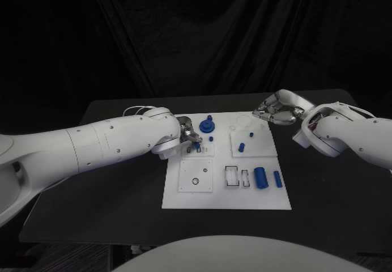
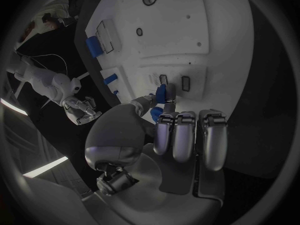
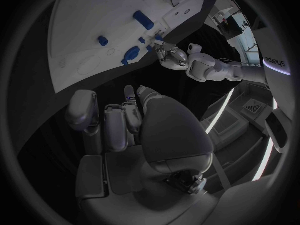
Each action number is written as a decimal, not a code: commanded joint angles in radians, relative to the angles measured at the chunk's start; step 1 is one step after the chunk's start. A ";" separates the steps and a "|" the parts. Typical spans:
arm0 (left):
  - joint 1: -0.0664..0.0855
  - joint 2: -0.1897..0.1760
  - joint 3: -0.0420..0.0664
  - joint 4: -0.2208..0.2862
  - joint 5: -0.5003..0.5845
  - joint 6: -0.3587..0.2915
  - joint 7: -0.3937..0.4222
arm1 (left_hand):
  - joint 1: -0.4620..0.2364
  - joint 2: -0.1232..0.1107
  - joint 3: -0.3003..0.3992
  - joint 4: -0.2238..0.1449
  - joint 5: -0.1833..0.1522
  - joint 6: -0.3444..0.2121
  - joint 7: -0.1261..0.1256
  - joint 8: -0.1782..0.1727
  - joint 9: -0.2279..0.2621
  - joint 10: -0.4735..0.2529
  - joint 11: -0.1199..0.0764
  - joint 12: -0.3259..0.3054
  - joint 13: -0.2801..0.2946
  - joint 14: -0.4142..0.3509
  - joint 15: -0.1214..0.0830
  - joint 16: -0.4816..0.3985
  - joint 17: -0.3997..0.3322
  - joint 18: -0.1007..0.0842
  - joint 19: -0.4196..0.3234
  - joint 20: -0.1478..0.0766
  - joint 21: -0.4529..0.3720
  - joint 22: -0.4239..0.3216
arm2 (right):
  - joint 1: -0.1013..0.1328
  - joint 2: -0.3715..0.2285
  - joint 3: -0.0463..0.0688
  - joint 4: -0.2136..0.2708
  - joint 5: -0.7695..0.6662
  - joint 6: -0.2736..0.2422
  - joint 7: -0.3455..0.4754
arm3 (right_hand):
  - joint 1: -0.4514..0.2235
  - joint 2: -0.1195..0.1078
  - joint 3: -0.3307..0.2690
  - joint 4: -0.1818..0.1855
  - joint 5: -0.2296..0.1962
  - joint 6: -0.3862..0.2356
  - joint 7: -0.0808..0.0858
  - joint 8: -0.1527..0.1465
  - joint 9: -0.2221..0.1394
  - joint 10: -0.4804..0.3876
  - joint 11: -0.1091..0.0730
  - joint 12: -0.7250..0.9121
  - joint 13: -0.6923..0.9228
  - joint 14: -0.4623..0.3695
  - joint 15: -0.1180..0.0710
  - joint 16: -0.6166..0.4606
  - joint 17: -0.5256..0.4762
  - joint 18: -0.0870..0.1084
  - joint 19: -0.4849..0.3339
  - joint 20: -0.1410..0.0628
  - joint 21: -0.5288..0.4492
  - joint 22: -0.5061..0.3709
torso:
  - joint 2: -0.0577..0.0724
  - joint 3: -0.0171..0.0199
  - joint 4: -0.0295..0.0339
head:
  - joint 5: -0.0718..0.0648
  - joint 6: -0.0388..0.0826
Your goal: Assemble the parts on the task board
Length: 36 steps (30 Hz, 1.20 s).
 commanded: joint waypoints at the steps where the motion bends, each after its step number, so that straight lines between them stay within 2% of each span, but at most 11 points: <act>1: -0.005 0.001 0.000 0.000 -0.006 0.024 0.000 | -0.007 0.003 -0.001 0.006 -0.012 0.012 -0.011 -0.002 0.003 0.104 -0.006 0.003 0.263 0.091 -0.007 -0.006 0.221 -0.014 0.107 -0.006 -0.003 0.263 | -0.002 -0.002 0.001 0.000 0.000 0.017 -0.026 | 0.010 0.004 0.007 0.000 0.003 0.004 0.003 -0.003 0.001 -0.007 0.000 -0.005 -0.001 0.031 -0.006 -0.004 0.034 0.007 -0.005 -0.001 -0.005 0.106 | 0.000 0.0002 0.0001 | -0.001 0.000; 8: -0.014 -0.002 0.000 0.002 -0.006 0.030 -0.002 | -0.014 0.002 -0.007 0.013 -0.033 0.011 -0.011 -0.007 0.006 0.104 -0.006 0.003 0.263 0.090 -0.008 -0.008 0.217 -0.014 0.107 -0.007 -0.003 0.263 | -0.002 -0.003 0.001 0.001 0.000 0.024 -0.030 | 0.010 0.004 0.008 0.000 0.003 0.004 0.002 -0.003 0.001 -0.008 0.000 -0.006 -0.002 0.031 -0.006 -0.005 0.033 0.008 -0.006 -0.001 -0.006 0.105 | 0.000 0.0003 0.0002 | -0.002 0.000; 9: -0.015 -0.003 0.000 0.003 -0.006 0.030 -0.002 | -0.020 0.002 -0.011 0.020 -0.048 0.010 -0.011 -0.009 0.007 0.104 -0.005 0.003 0.263 0.090 -0.007 -0.008 0.217 -0.014 0.107 -0.007 -0.003 0.263 | -0.002 -0.003 0.001 0.001 0.000 0.025 -0.031 | 0.012 0.004 0.009 -0.001 0.003 0.005 0.002 -0.002 0.002 -0.009 0.000 -0.007 -0.004 0.030 -0.006 -0.007 0.031 0.008 -0.007 -0.001 -0.010 0.104 | -0.001 0.0003 0.0000 | -0.002 0.000; 13: -0.018 -0.003 0.000 0.004 -0.006 0.031 -0.001 | -0.024 0.003 -0.017 0.026 -0.070 0.007 -0.010 -0.014 0.009 0.104 -0.005 0.003 0.263 0.089 -0.007 -0.010 0.213 -0.014 0.107 -0.007 -0.003 0.263 | -0.002 -0.002 0.001 0.000 0.000 0.028 -0.033 | 0.013 0.004 0.010 -0.002 0.004 0.005 0.002 -0.002 0.002 -0.010 0.000 -0.008 -0.005 0.030 -0.006 -0.008 0.031 0.008 -0.007 -0.001 -0.011 0.104 | 0.000 0.0001 0.0002 | -0.001 0.000; 19: -0.021 -0.004 0.000 0.003 -0.006 0.039 0.000 | -0.026 0.003 -0.021 0.030 -0.084 0.003 -0.009 -0.019 0.011 0.104 -0.004 0.003 0.263 0.088 -0.007 -0.012 0.207 -0.014 0.107 -0.006 -0.003 0.263 | -0.002 -0.002 0.001 0.001 0.000 0.034 -0.036 | 0.015 0.004 0.011 -0.003 0.005 0.006 0.002 -0.002 0.002 -0.011 -0.001 -0.009 -0.006 0.029 -0.006 -0.009 0.029 0.008 -0.008 -0.001 -0.012 0.104 | 0.000 0.0001 0.0002 | 0.000 0.000; 36: -0.023 -0.016 0.000 0.015 -0.006 0.051 -0.002 | -0.021 0.003 -0.022 0.027 -0.089 0.001 -0.009 -0.022 0.014 0.104 -0.004 0.003 0.263 0.084 -0.006 -0.017 0.195 -0.014 0.107 -0.006 -0.003 0.263 | -0.002 -0.001 0.001 -0.001 0.000 0.048 -0.047 | 0.022 0.002 0.015 -0.005 0.011 0.006 0.002 -0.003 0.002 -0.013 -0.001 -0.013 -0.011 0.027 -0.006 -0.013 0.026 0.010 -0.011 -0.001 -0.023 0.101 | 0.000 0.0000 0.0000 | 0.003 0.000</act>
